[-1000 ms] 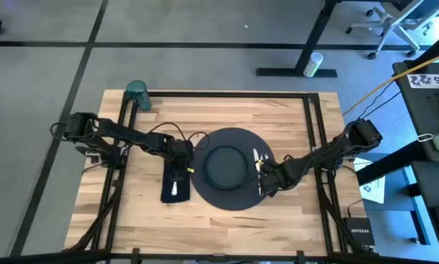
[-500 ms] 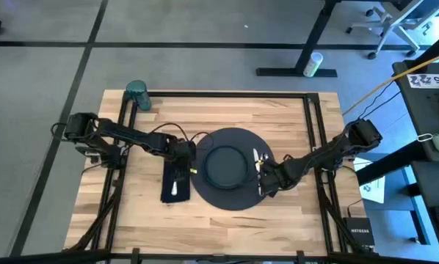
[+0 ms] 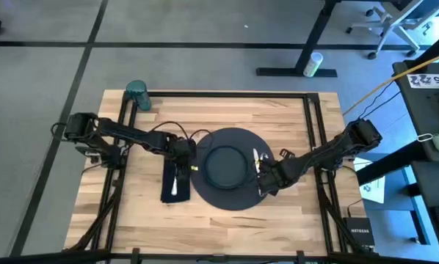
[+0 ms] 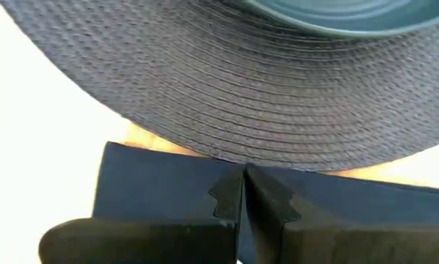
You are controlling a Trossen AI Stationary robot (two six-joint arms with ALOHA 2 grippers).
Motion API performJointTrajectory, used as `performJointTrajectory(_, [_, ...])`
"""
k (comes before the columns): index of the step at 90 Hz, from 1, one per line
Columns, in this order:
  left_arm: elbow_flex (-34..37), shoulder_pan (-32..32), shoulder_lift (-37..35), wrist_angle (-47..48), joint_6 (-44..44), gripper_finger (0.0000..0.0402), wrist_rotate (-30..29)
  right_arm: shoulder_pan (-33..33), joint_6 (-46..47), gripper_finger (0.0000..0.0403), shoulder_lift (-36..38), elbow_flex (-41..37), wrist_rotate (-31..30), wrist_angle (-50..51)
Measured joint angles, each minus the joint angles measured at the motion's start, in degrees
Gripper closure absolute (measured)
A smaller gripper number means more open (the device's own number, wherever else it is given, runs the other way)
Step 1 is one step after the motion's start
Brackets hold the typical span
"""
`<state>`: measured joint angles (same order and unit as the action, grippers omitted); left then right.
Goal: Set table place
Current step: Put the blue cup to the top right of the black tablemat
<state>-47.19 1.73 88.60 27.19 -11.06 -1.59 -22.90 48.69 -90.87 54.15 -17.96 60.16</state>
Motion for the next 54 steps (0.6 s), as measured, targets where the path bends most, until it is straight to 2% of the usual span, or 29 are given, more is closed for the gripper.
performJointTrajectory(13, [-3.7, 0.84, -0.03, 4.22, -0.27, 0.0401, -0.28, 0.07, -5.53, 0.0403, 0.0, 0.78, -3.66, -0.02])
performJointTrajectory(34, [-10.68, 2.43, -0.09, 11.91, -0.33, 0.0401, -2.93, 0.07, -8.65, 0.0403, 0.0, 0.81, -8.57, 0.04])
performJointTrajectory(54, [-14.37, 6.82, -0.09, 26.67, -4.58, 0.0401, -10.99, 0.07, -13.02, 0.0403, 0.0, 0.81, -13.5, -0.07])
